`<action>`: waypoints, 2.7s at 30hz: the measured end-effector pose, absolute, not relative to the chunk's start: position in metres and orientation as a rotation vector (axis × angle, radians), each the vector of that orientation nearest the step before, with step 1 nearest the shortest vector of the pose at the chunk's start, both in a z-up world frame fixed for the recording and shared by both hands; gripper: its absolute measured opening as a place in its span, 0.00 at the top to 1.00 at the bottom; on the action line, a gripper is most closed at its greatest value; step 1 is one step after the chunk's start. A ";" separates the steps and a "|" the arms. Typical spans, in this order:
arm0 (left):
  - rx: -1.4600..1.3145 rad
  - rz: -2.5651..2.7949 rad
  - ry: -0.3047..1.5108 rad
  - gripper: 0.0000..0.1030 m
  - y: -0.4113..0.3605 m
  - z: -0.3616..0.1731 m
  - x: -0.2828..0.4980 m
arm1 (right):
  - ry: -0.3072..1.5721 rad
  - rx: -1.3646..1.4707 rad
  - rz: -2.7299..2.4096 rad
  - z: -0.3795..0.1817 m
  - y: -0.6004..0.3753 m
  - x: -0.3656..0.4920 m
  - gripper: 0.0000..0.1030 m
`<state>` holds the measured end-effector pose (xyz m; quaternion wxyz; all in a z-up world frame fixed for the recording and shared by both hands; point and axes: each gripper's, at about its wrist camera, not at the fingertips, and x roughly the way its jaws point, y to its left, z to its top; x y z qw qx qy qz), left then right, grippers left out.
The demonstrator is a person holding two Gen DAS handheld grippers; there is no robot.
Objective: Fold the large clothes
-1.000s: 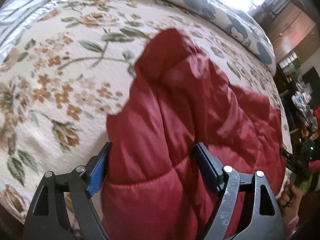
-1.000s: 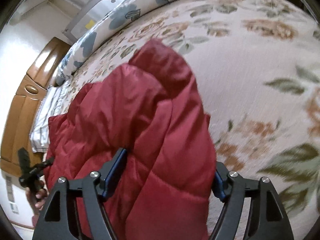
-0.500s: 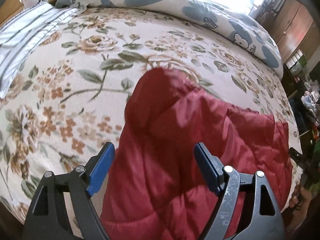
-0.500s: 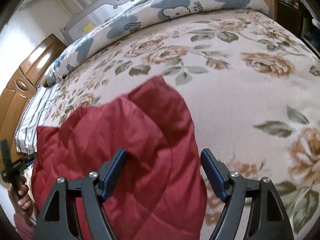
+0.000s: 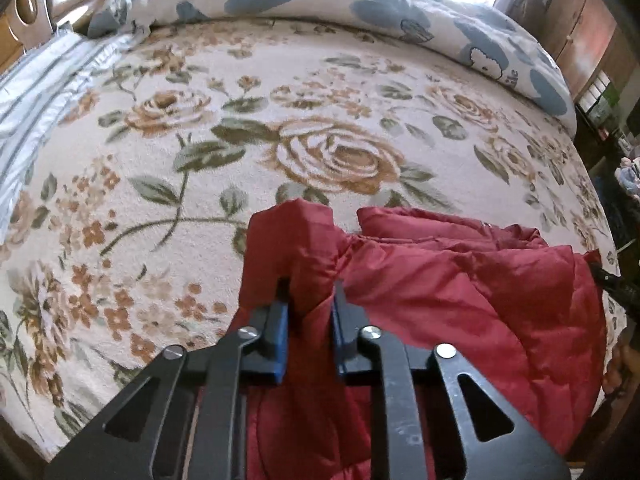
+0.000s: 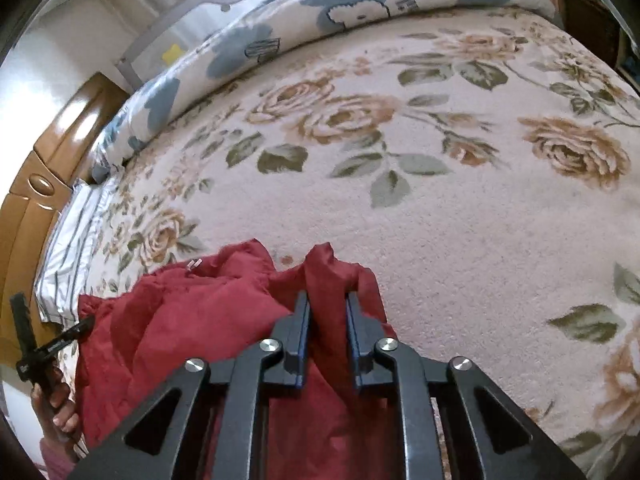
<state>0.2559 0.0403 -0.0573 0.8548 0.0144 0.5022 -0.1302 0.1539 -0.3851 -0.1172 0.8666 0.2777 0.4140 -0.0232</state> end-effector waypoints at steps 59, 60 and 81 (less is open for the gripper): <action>0.049 -0.346 1.073 0.57 0.011 -0.083 0.172 | 0.820 0.430 -0.046 -0.105 -0.331 0.119 0.60; 0.048 -0.346 1.073 0.57 0.011 -0.084 0.172 | 0.849 0.402 -0.022 -0.111 -0.318 0.113 0.60; 0.052 -0.366 1.020 0.56 0.025 -0.059 0.128 | 0.863 0.377 -0.124 -0.137 -0.273 -0.004 0.60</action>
